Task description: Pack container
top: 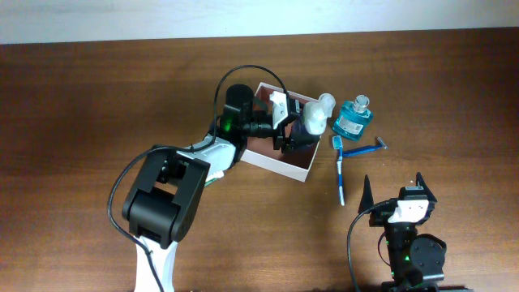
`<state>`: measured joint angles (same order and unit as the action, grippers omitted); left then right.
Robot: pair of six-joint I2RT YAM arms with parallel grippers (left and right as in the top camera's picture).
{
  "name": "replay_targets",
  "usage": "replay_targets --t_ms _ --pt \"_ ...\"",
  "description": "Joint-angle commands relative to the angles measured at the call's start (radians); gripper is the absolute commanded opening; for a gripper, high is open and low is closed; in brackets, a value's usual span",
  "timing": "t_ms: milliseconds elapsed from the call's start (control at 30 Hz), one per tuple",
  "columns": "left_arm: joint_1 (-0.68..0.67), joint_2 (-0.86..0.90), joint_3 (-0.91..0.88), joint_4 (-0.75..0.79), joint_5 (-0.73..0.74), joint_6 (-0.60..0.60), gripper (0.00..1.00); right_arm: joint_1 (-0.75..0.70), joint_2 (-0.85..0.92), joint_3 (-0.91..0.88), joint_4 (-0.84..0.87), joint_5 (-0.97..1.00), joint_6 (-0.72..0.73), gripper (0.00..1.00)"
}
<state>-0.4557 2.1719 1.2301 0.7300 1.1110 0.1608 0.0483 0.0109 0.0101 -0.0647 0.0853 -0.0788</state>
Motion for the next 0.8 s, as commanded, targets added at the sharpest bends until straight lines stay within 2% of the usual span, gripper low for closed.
replay_targets --t_ms 0,67,333,500,767 --pt "0.005 0.008 0.012 0.014 0.026 0.011 0.59 -0.005 -0.007 -0.005 -0.008 0.001 0.001 0.99" --pt "0.005 0.008 0.012 0.014 0.026 0.011 0.66 -0.005 -0.007 -0.005 -0.008 0.001 0.001 0.99" --pt "0.005 0.008 0.012 0.010 0.027 0.008 0.76 -0.005 -0.007 -0.005 -0.008 0.001 0.001 0.99" --pt "0.005 0.008 0.012 0.010 0.027 0.004 0.80 -0.005 -0.007 -0.005 -0.008 0.001 0.001 0.99" --pt "0.005 0.008 0.012 -0.013 0.026 -0.010 0.82 -0.005 -0.007 -0.005 -0.008 0.001 0.001 0.99"
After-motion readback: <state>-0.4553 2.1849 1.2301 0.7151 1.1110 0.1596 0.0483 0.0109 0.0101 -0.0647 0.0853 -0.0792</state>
